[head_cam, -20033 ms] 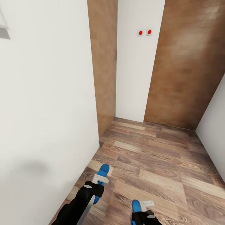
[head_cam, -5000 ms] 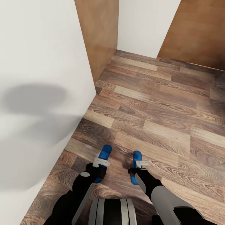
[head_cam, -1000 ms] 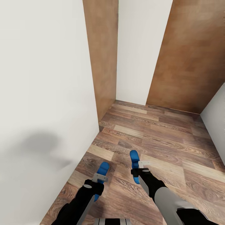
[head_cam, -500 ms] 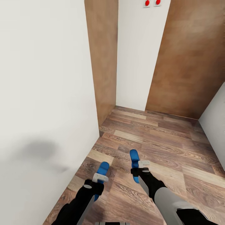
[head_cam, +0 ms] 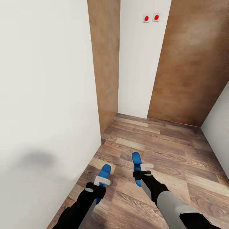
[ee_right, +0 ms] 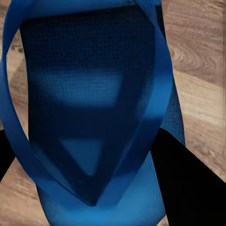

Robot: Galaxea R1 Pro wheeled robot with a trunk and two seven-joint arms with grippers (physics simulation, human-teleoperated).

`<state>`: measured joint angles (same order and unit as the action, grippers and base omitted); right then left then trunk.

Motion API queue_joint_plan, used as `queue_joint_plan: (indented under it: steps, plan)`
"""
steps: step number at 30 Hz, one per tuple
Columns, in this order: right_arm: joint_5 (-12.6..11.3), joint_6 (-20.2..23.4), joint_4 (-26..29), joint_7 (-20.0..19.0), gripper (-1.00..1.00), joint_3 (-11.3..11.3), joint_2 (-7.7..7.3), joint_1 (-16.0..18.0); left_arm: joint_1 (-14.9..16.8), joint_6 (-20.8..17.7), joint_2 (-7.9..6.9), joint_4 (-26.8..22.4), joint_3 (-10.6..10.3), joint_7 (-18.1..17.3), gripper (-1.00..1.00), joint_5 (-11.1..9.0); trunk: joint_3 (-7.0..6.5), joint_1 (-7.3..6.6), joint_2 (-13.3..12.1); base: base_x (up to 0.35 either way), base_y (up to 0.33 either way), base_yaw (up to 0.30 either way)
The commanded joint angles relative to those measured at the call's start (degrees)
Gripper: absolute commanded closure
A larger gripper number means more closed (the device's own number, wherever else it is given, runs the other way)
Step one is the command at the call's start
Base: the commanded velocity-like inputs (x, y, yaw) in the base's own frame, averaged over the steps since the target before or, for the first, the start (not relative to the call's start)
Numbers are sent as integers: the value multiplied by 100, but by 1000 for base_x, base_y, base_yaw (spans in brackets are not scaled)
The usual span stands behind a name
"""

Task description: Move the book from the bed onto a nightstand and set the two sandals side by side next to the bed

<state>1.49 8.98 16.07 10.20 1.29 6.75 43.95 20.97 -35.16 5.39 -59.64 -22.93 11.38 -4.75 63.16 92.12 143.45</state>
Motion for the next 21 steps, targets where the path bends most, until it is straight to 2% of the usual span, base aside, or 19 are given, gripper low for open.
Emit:
queue_joint_plan:
  steps: [1,7,12,17,21]
  plan:
    - [1,43,11,26,100,12,1,0,3,-21,-3,-5,-15,49,100,-52,-18,-3,0,0,0,0]
    - [1,32,5,26,100,8,-4,-23,3,-18,-3,-4,-18,48,100,-52,-151,-19,-8,0,0,0]
    - [-1,-209,62,0,100,-5,-44,-364,3,0,2,24,-18,48,100,-51,-261,-32,-14,0,0,0]
    - [1,-328,73,-177,100,-12,-58,-512,7,184,21,335,-18,48,100,-57,-372,-45,-21,0,0,0]
    - [-7,-386,42,-241,100,-20,-164,-631,11,338,24,558,-18,48,100,-66,-444,-132,-182,0,0,0]
